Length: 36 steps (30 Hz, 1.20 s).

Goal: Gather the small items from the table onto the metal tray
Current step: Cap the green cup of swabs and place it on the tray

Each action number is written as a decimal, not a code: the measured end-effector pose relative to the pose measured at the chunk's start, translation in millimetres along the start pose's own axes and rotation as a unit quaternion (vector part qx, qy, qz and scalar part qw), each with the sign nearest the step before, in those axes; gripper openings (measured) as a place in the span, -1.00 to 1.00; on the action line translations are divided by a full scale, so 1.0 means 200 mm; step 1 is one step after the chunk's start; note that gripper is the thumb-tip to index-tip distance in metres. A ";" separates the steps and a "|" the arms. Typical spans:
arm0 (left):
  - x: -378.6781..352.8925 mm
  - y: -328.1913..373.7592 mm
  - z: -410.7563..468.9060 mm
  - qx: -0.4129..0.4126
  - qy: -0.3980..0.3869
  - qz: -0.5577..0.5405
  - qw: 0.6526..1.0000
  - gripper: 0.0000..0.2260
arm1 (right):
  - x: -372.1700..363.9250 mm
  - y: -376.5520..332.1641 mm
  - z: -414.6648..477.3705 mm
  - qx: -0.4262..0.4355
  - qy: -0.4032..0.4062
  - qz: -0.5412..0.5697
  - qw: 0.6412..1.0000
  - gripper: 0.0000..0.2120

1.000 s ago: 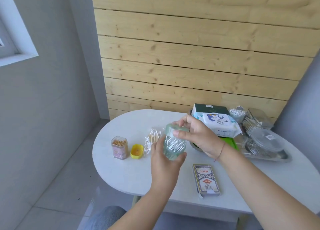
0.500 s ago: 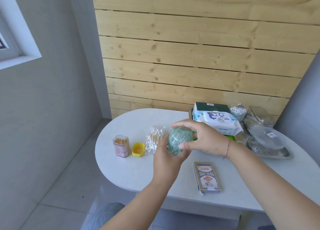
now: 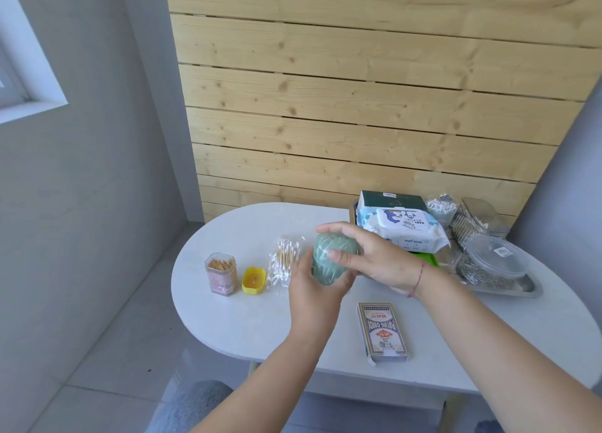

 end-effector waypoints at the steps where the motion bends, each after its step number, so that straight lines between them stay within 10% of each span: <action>1: -0.01 0.00 0.00 0.001 0.001 0.004 1.000 -0.59 | -0.01 0.01 -0.01 -0.015 0.010 0.022 1.000 -0.65; 9: -0.01 0.08 0.00 0.003 -0.034 -0.068 0.997 -0.51 | -0.09 0.14 -0.01 -0.208 0.071 0.246 0.944 -0.66; 17: -0.07 0.08 0.01 0.255 -0.195 -0.170 0.931 -0.64 | -0.02 0.21 0.00 -0.210 0.194 0.233 0.929 -0.74; 27: -0.10 0.06 0.01 0.136 -0.267 -0.125 0.946 -0.63 | 0.00 0.21 0.00 -0.231 0.180 0.249 0.923 -0.72; 36: -0.09 -0.02 0.07 0.078 -0.192 -0.031 0.978 -0.54 | 0.06 0.11 0.03 -0.037 0.181 0.053 0.981 -0.56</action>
Point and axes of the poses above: each hand's wrist, its own z-axis towards the middle knuckle, its own x-axis out of the back of the hand, y = z × x, the point moved 6 cm from there along z, towards the middle knuckle, and after that the axes turned 12 degrees about y, right-handed, at the moved point
